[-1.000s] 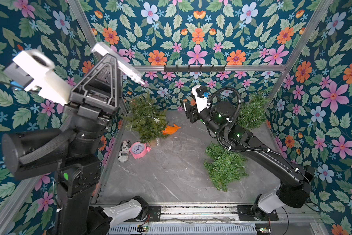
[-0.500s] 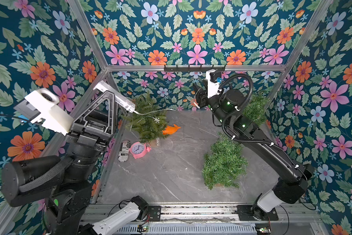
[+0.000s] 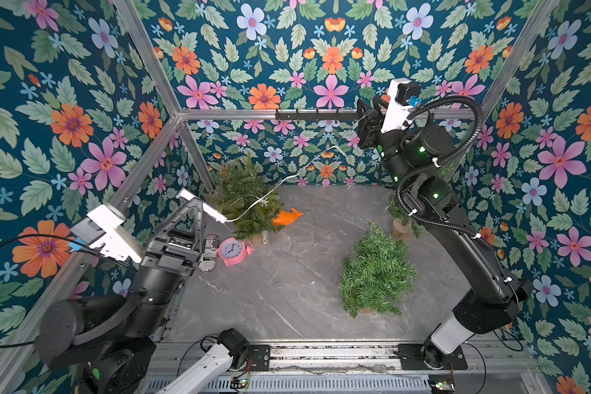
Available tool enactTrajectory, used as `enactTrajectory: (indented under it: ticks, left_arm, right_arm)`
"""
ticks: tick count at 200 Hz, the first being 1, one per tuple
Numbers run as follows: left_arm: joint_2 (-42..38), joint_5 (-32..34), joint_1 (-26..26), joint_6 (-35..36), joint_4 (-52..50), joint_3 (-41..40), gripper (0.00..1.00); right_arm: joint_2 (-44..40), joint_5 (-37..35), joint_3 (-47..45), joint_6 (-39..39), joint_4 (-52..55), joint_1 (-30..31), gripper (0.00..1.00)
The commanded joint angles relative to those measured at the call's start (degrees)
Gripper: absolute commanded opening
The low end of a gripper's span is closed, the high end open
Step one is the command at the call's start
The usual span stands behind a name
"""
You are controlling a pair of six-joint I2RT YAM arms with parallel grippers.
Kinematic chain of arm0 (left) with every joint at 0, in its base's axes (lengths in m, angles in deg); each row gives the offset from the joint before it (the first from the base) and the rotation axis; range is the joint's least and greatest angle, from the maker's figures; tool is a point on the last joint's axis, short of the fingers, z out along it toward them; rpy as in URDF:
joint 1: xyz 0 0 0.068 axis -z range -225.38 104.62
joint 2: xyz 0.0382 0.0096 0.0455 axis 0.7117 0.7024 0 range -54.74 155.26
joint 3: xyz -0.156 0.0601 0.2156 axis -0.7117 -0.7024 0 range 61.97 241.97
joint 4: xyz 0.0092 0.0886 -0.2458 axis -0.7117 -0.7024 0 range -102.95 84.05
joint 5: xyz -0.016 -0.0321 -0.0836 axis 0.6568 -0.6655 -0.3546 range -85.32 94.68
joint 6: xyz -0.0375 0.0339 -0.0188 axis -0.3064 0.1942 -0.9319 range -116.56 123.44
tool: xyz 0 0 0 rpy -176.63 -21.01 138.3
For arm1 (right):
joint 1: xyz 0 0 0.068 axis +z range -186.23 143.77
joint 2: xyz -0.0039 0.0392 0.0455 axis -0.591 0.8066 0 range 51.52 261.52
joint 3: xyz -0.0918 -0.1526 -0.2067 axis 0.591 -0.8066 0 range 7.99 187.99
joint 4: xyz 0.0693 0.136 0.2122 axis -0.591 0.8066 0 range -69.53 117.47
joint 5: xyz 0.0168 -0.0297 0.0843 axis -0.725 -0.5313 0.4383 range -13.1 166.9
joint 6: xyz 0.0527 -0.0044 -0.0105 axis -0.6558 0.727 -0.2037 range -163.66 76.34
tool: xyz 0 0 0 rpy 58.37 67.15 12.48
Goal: Wrap string light around the christmas tree
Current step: Wrap the light string around the Christmas tree.
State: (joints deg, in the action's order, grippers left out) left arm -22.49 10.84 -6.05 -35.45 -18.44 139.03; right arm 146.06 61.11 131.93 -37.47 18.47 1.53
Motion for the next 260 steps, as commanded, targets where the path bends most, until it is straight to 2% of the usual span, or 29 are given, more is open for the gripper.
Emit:
enactTrajectory:
  ticks: [1,22,76,137,163,205,260]
  left_arm:
    - [-2.3,9.5,-0.1,1.6,-8.2,-5.6,0.0]
    - [-4.7,11.8,-0.1,1.7,-9.5,-11.5,0.0]
    - [-8.0,16.2,-0.1,0.7,-14.1,-18.0,0.0]
    - [-11.2,19.3,-0.1,-2.4,-16.6,-23.4,0.0]
    - [-12.5,18.0,-0.1,-3.8,-18.4,-26.0,0.0]
    - [-16.9,18.6,0.0,-5.8,-21.0,-30.4,0.0]
    - [-22.4,20.2,0.0,-6.3,-24.0,-30.6,0.0]
  right_arm:
    - [-0.1,-0.1,2.9,2.5,-1.6,-0.3,0.4]
    - [2.5,-0.5,5.4,5.0,-1.4,-0.4,0.39]
    - [3.6,-3.8,7.4,9.3,-1.9,-1.6,0.37]
    - [1.1,-5.0,1.5,4.8,-3.6,-6.0,0.37]
    - [1.0,-4.2,0.0,1.1,-3.7,-8.8,0.36]
    - [1.0,-4.3,-0.2,0.0,-4.7,-11.5,0.34]
    - [-2.5,-3.0,-1.1,-0.8,-6.0,-13.5,0.25]
